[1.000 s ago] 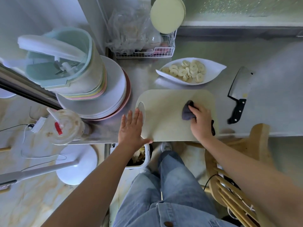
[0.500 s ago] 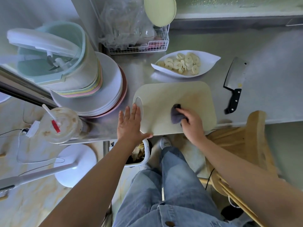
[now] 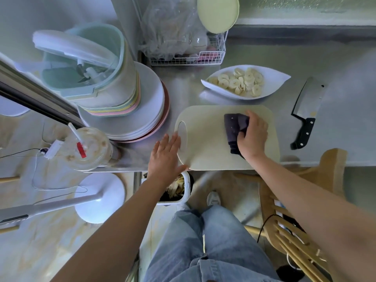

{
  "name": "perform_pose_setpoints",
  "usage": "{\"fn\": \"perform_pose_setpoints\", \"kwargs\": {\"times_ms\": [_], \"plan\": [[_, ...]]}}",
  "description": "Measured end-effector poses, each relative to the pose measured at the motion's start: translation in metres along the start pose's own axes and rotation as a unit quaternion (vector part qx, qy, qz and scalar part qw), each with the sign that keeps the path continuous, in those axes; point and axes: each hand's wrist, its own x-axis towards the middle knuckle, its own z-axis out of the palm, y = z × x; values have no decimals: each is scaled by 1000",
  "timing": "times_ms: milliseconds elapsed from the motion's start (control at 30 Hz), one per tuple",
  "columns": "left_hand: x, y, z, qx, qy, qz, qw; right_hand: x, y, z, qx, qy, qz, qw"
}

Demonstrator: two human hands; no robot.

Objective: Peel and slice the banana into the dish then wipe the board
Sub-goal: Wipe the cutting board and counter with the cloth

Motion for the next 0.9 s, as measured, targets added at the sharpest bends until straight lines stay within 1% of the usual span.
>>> {"fn": "perform_pose_setpoints", "kwargs": {"times_ms": [33,67,100,133,267,367,433,533,600,633,667,700,767,800,833,900], "plan": [[0,1,0,2,1,-9,1000,0,3,3,-32,34,-6,999],[2,2,-1,2,2,-21,1000,-2,3,6,-25,45,-22,998],[3,3,-1,1,2,-34,999,-4,4,10,-12,41,-47,998],[5,4,-1,0,3,-45,999,-6,4,16,-13,32,-64,997],[9,2,5,-3,8,-65,998,-3,5,31,-73,-26,-68,995],[9,2,8,-3,5,-71,997,-3,-1,31,-30,-72,-154,985],[9,3,7,-1,3,-76,997,-16,-12,33,20,-125,-227,966],[8,5,3,11,-3,-77,997,-48,-20,33,41,-254,-312,915],[8,7,1,22,-2,-79,997,-59,-17,24,52,-321,-342,882],[7,8,0,30,-7,-81,996,-56,-16,18,63,-337,-340,876],[7,9,-1,38,-12,-83,996,-48,-17,13,74,-330,-332,881],[7,9,0,42,-17,-85,995,-38,-19,11,82,-298,-321,895],[7,10,0,41,-20,-88,995,-13,-23,17,66,-203,-288,934],[8,11,0,41,-20,-89,995,-4,-27,23,49,-176,-270,945],[7,11,-1,43,-21,-90,995,-1,-30,29,34,-175,-267,947],[7,11,0,47,-22,-92,994,-12,-29,41,21,-200,-300,933]]}}
